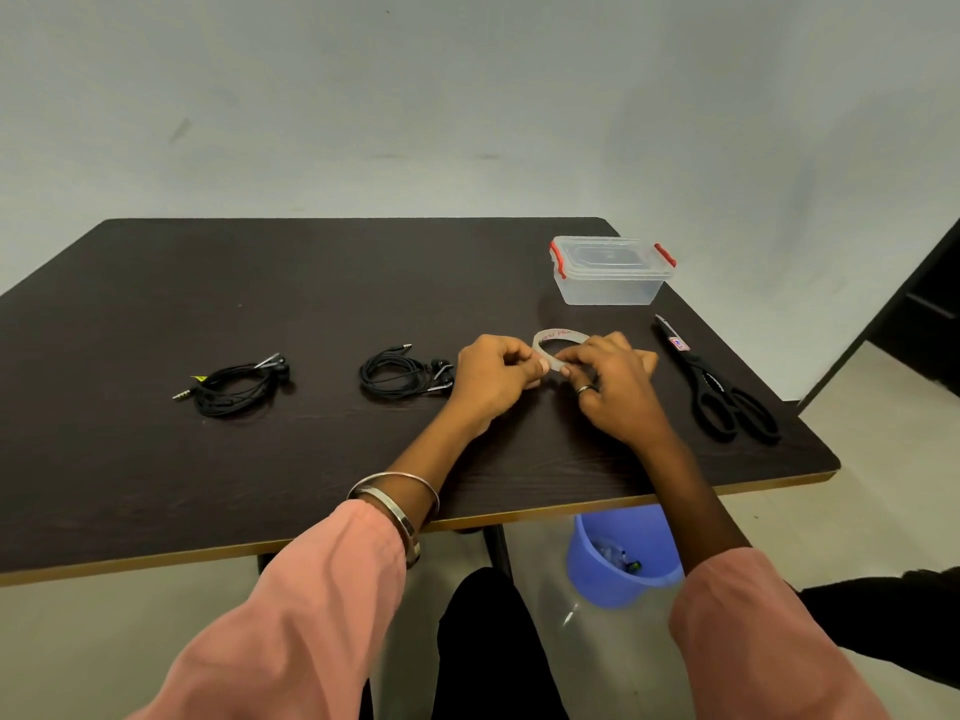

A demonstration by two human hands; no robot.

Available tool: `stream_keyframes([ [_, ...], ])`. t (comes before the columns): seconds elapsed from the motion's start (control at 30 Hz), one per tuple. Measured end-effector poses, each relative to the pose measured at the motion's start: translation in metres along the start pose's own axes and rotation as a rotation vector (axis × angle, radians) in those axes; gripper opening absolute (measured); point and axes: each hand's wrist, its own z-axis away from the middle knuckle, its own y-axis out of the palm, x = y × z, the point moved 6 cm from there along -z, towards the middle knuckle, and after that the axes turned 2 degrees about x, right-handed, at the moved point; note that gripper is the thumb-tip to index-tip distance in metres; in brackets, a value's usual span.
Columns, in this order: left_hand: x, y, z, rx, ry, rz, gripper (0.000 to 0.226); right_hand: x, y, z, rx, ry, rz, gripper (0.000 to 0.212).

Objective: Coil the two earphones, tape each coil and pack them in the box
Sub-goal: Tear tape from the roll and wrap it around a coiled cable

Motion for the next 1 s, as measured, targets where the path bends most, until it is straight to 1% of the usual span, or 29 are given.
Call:
stream_keyframes([
  [0.1, 0.002, 0.000, -0.001, -0.035, -0.013, -0.006, 0.005, 0.001, -0.001, 0.000, -0.006, 0.007, 0.018, 0.018],
  [0.17, 0.001, -0.001, -0.001, -0.101, 0.003, -0.026, 0.008, -0.003, -0.004, 0.001, -0.048, 0.046, 0.068, 0.017],
  [0.27, 0.001, -0.009, -0.001, -0.239, -0.018, -0.042, 0.014, -0.017, -0.010, 0.004, -0.094, 0.197, 0.103, 0.018],
  [0.4, 0.006, -0.017, -0.006, -0.351, -0.038, -0.080, 0.021, -0.028, -0.009, 0.003, -0.033, 0.359, 0.257, 0.026],
  [0.47, 0.008, -0.017, -0.007, -0.361, -0.046, -0.094, 0.021, -0.029, -0.009, 0.003, -0.005, 0.374, 0.300, 0.025],
  [0.6, 0.007, -0.015, -0.004, -0.318, -0.046, -0.045, 0.017, -0.025, -0.008, 0.005, 0.002, 0.308, 0.311, 0.021],
  [0.67, 0.006, -0.015, -0.003, -0.324, -0.040, -0.035, 0.017, -0.023, -0.009, 0.005, 0.012, 0.311, 0.334, 0.025],
  [0.77, 0.004, -0.014, -0.002, -0.333, -0.027, -0.038, 0.017, -0.023, -0.010, 0.005, 0.026, 0.320, 0.372, 0.018],
  [1.0, 0.001, -0.013, 0.001, -0.341, -0.008, -0.085, 0.019, -0.021, -0.006, 0.003, 0.079, 0.320, 0.386, 0.020],
])
